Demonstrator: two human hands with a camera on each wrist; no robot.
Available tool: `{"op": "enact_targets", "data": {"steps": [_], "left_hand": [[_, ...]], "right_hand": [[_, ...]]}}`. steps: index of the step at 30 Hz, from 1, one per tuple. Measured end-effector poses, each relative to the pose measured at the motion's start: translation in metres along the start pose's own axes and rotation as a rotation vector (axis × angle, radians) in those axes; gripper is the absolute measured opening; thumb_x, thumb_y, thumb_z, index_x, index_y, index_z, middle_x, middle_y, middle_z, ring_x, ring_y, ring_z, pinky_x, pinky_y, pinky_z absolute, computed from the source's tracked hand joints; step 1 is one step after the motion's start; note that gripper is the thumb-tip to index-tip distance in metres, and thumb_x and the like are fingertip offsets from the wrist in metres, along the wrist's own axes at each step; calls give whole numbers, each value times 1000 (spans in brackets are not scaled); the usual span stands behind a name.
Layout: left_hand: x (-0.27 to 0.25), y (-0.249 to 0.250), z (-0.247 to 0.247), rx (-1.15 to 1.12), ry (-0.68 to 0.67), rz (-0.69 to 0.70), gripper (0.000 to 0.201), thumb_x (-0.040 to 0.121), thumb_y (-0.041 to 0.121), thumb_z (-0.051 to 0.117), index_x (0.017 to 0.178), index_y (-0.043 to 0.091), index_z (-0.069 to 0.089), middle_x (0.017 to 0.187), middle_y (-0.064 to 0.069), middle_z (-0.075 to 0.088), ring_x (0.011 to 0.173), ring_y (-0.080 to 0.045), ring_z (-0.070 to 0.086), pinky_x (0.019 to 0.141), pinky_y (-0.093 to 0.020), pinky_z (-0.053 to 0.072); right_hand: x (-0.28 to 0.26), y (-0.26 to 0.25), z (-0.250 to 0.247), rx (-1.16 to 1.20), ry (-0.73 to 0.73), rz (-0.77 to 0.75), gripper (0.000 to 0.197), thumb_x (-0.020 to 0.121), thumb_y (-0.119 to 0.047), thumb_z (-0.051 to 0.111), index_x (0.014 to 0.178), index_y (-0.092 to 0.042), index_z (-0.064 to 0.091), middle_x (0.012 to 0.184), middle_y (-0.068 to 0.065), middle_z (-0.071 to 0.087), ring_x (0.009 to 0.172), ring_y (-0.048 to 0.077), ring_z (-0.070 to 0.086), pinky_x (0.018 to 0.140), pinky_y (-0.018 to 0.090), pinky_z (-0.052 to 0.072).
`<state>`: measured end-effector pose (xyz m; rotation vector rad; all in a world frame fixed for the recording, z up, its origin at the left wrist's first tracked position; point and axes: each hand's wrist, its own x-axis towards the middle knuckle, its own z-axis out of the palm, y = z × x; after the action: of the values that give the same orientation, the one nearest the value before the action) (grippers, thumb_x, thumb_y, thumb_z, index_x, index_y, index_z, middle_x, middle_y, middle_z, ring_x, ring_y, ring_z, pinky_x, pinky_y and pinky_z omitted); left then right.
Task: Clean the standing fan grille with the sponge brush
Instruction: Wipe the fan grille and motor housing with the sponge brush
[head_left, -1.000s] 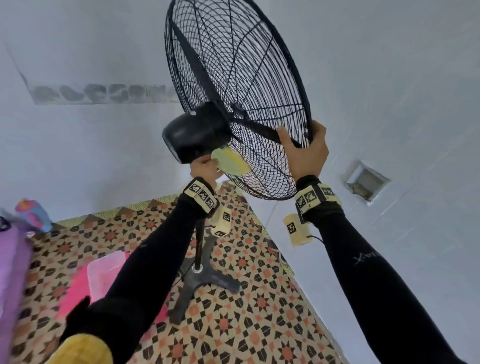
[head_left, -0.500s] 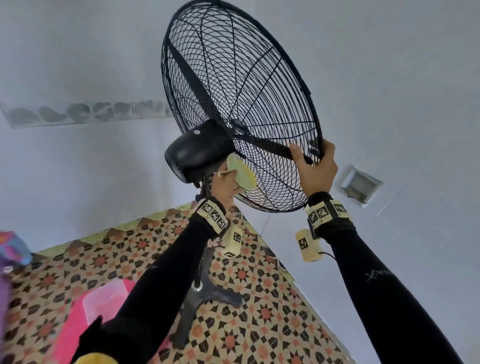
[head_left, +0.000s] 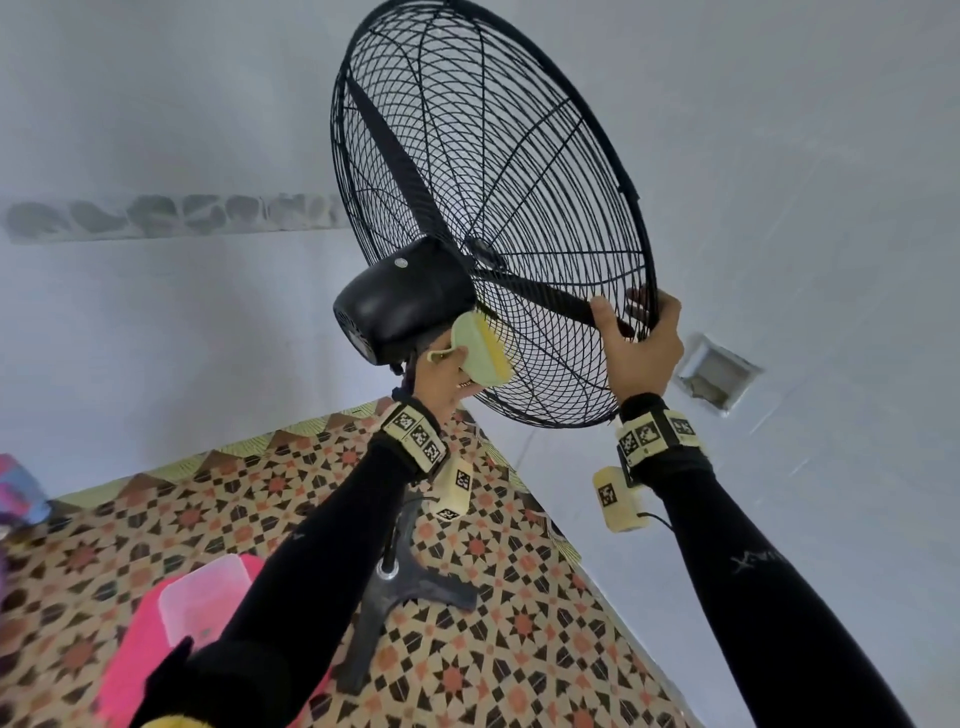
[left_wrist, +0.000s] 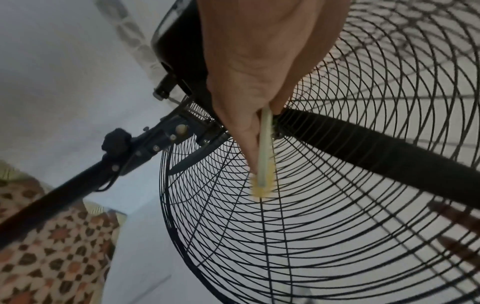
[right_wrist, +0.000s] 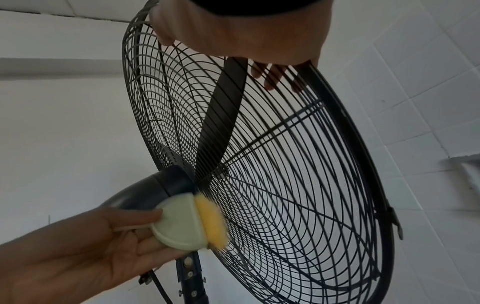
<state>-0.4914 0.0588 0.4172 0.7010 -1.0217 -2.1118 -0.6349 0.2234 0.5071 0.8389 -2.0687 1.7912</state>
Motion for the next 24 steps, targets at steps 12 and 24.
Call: {"op": "enact_targets", "data": {"steps": [12,24], "left_hand": [[2,-11,-6,-111,70,-107,31,107,6,52,136,15,54,142,-21,57,116,-38,62,90,-55,59],[-2,-14,2,-176,-11,-77,36,106,4,52,140,16,54,144,-21,56,112,-35,65,78,-50,64]], "right_hand": [[-1,-1,3,14,14,-12,78,74,-74,73,127,-21,54,116,-7,69,109,8,65,98,35,54],[0,-3,4,37,14,-12,73,76,-68,76,127,-20,55,117,-7,68,110,8,64,96,25,53]]}}
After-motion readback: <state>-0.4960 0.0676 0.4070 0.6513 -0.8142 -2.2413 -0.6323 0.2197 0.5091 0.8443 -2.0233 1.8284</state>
